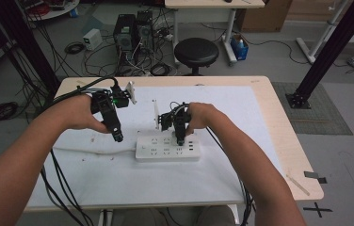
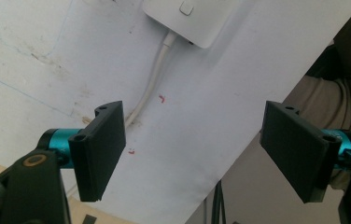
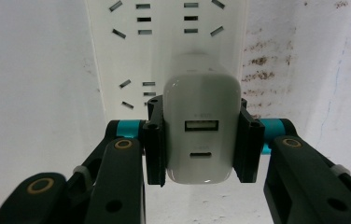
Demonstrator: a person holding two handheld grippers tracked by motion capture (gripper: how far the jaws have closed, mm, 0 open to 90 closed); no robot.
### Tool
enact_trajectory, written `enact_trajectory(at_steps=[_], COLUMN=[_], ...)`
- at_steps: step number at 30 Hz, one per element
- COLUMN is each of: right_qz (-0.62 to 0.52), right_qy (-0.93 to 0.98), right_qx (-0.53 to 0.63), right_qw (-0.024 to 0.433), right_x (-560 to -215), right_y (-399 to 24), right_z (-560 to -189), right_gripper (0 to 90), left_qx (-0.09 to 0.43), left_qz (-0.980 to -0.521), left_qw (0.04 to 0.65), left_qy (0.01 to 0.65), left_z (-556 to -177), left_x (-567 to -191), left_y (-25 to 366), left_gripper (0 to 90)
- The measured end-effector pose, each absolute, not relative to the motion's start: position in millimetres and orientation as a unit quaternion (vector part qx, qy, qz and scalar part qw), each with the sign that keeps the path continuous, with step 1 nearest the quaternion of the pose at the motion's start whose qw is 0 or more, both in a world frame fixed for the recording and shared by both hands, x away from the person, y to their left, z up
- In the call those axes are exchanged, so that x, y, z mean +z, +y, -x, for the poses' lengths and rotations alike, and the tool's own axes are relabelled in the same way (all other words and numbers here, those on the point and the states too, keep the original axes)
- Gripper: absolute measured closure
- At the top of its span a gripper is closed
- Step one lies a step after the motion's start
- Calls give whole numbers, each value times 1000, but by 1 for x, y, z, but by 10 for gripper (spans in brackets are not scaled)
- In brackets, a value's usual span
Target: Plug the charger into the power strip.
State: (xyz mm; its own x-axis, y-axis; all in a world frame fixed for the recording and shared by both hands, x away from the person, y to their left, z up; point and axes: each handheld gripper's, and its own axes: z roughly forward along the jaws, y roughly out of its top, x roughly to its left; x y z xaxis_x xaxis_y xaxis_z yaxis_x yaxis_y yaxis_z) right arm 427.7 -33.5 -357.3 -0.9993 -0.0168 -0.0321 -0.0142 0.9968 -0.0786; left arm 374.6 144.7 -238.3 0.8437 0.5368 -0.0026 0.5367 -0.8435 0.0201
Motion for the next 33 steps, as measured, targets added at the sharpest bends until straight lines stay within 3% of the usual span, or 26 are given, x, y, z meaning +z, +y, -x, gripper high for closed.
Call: enact_trajectory(at_steps=[14,33], right_qz=[16,1], right_qy=[998,999], right_qx=[-51,-27], right_qw=[45,39], right_x=[-361,-365], right_y=[-31,-34], right_z=[-419,-420], right_gripper=[626,626], left_qx=[3,1], left_qz=[-960,-960], left_qw=[10,13], left_qy=[278,280], left_z=[-377,-376], left_x=[-238,-237], left_y=[144,146], left_gripper=[225,225])
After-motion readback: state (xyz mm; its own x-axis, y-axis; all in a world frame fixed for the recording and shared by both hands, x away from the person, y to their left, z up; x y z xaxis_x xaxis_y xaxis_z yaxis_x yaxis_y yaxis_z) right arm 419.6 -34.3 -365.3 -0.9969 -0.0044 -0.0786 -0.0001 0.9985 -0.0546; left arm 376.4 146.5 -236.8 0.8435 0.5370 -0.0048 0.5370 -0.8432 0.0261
